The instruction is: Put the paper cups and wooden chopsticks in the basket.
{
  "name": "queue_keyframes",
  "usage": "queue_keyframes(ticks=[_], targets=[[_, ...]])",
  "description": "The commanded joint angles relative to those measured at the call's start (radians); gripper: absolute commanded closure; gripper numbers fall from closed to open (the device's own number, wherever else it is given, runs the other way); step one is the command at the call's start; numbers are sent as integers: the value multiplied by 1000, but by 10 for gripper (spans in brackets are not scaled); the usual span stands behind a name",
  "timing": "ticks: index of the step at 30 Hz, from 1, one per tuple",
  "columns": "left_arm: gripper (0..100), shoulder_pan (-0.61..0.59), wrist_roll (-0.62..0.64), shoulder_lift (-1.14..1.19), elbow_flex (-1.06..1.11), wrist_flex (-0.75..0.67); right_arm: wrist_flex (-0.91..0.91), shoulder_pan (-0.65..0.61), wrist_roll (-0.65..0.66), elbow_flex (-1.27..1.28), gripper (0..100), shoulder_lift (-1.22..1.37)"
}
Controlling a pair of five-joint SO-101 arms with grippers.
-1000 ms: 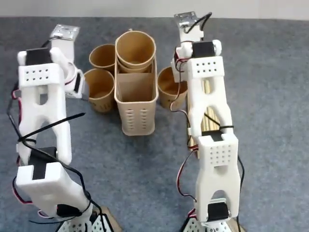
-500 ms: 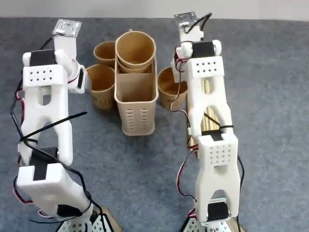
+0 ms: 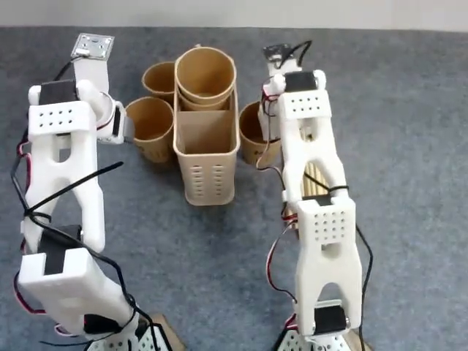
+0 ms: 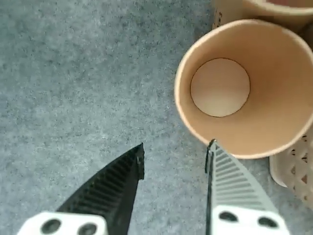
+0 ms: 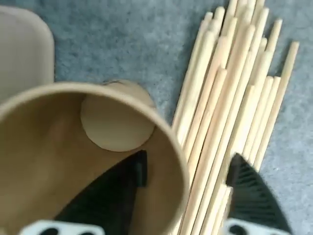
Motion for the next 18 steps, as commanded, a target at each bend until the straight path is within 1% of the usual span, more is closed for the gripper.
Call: queue_keyframes(ticks=[1, 3, 5, 11, 16, 18], targets=[[866, 8, 2, 54, 7, -18, -54, -10, -8, 10, 903, -8], [902, 10, 2, 73, 5, -29, -58, -7, -8, 41, 968, 24], [924, 10, 2, 85, 5, -48, -59, -5, -8, 44, 995, 54], [995, 10, 0, 85, -4, -54, -51, -2, -8, -2, 994, 105], [996, 2, 0, 85, -117, -38, -50, 8, -8, -2, 994, 71], [996, 2, 0, 85, -171, 3, -31, 10, -3, -2, 994, 54]])
